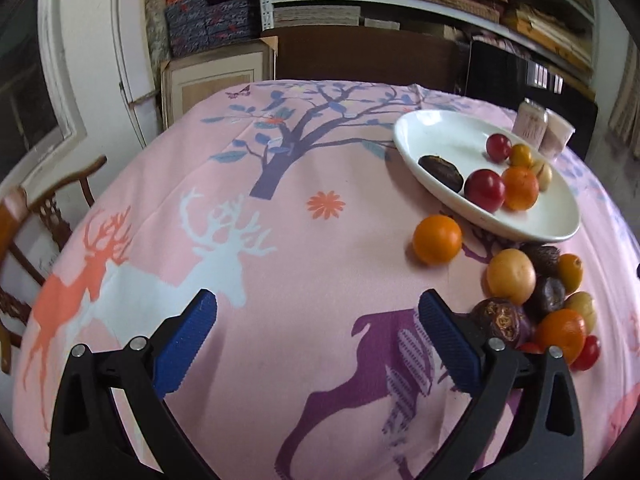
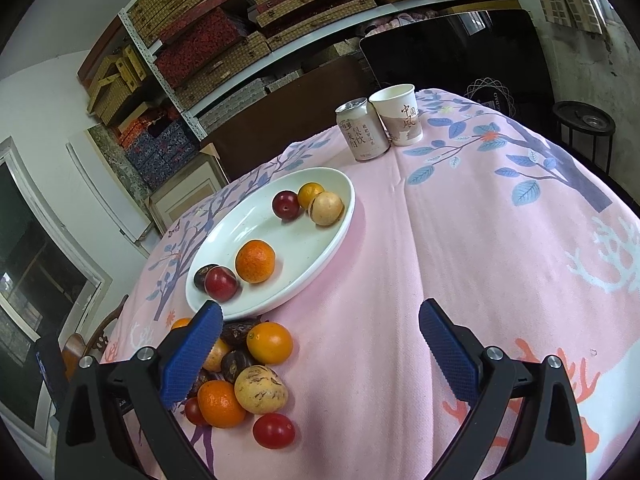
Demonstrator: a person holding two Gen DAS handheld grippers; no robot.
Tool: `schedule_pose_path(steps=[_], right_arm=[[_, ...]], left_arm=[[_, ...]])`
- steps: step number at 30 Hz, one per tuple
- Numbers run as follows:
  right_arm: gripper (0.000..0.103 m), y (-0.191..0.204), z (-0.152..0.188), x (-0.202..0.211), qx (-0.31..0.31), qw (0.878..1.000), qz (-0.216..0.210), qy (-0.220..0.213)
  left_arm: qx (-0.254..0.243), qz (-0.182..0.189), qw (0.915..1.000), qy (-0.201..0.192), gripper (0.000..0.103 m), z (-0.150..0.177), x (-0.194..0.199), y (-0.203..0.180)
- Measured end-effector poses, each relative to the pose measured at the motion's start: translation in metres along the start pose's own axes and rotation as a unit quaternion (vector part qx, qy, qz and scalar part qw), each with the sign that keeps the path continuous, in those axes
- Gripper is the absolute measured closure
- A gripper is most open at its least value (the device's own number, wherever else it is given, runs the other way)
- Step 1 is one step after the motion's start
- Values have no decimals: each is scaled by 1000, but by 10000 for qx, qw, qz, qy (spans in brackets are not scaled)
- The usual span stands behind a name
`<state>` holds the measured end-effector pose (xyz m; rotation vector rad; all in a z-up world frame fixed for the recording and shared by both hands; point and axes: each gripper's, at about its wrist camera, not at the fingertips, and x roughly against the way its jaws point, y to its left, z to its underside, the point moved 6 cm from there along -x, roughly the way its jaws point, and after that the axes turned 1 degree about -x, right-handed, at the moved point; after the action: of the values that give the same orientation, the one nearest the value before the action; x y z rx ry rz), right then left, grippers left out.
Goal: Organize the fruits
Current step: 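Withdraw both tools from the plate and move the left tool toward a large orange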
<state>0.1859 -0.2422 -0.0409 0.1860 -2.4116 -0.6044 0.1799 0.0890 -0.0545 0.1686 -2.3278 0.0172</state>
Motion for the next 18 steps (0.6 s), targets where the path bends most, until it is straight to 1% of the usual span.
schedule_pose_path(steps=[2, 4, 7, 10, 11, 14, 15, 18], right_arm=[[4, 2, 1, 0, 40, 10000, -16, 17], [4, 4, 1, -1, 98, 9999, -27, 24], [4, 8, 3, -2, 186, 9998, -21, 46], [4, 10, 5, -4, 265, 9996, 14, 78], [4, 10, 6, -4, 284, 9996, 25, 85], [4, 11, 7, -4, 317, 9994, 49, 96], [4, 11, 7, -4, 314, 9995, 50, 92], [4, 11, 7, -5, 321, 9994, 47, 100]], left_arm=[[27, 75, 10000, 39, 4, 1, -1, -1], [-76, 136, 9998, 89, 4, 2, -4, -8], [-343, 46, 9994, 46, 4, 2, -7, -20], [-492, -17, 9987, -114, 4, -7, -11, -29], [-499, 8, 9987, -143, 4, -10, -13, -31], [-438, 294, 9984, -178, 4, -18, -18, -39], [-479, 371, 9980, -172, 4, -19, -20, -44], [-737, 440, 9962, -136, 4, -21, -25, -57]])
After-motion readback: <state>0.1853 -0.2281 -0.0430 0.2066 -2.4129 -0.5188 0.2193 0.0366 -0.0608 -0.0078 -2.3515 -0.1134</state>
